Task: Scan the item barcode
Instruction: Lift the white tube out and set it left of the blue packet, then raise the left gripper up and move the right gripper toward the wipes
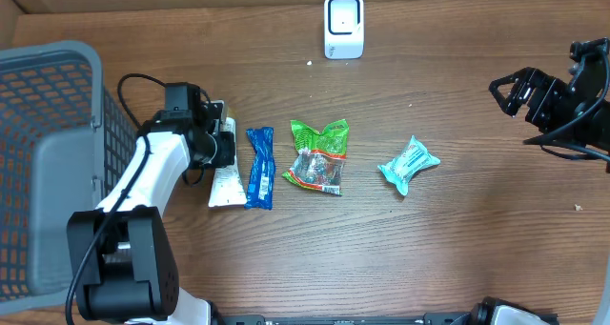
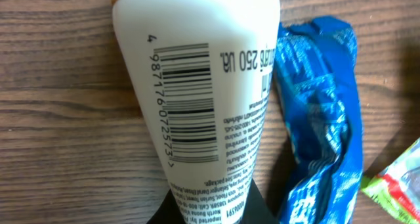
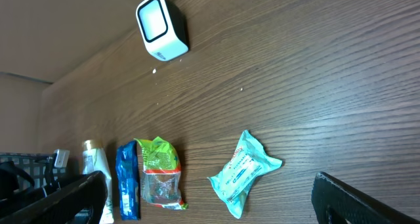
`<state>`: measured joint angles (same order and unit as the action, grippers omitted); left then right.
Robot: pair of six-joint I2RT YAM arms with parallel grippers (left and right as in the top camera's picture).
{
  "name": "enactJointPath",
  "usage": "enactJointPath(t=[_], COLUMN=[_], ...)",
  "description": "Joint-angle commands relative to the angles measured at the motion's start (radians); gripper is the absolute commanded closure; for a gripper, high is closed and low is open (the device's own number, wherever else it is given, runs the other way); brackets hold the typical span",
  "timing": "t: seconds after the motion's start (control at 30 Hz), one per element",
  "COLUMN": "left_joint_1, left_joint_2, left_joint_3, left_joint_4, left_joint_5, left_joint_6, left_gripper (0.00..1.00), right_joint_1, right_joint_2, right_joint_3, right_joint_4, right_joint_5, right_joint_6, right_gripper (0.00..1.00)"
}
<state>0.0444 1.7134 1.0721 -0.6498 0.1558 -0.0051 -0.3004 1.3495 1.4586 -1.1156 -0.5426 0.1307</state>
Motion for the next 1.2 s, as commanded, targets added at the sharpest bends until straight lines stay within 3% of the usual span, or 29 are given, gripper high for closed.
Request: enactJointPath(t=[0.0,0.57,0.87,0.93,1.0,1.07,1.17], left_joint_1=[0.000,-0.033,-0.113,-0.124,-0.124,-0.115,-0.089], left_joint_2=[0.000,0.159,0.159,0.159,0.159,0.158,0.157], left_joint_3=[0.000,-0.008,-0.007,-0.007,-0.007,0.004,0.079], left_joint_4=[0.020,0.103,0.119,0.113,0.108,0.085,-0.031], left_joint_5=[-0.036,0.010,0.027,0.014,0.013,0.017,0.028], left_joint_6=[-0.074,0.071,0.073,0.072,0.063,0.011,-0.038], left_gripper=[0.96,0.96,0.96,0.87,0.68,0.57,0.51], right_joint_1=[-0.002,-0.002,-0.002,-0.002,-0.002,-0.002,-0.002], right_joint_2=[0.000,0.060,0.078,0.078,0.078,0.078,0.086], right_joint_3=[0.026,0.018,0.018,0.018,0.018,0.018,0.016], right_joint_4=[0.006,0.009,0.010,0.010,0.010,0.009,-0.018], right_joint_5=[0.005,0.006,0.006,0.006,0.006,0.007,0.007], right_joint_6=[0.000,0.000,0.000,0.000,0.000,0.000,0.000], right_gripper=[0.00,0.00,0.00,0.00,0.00,0.00,0.00])
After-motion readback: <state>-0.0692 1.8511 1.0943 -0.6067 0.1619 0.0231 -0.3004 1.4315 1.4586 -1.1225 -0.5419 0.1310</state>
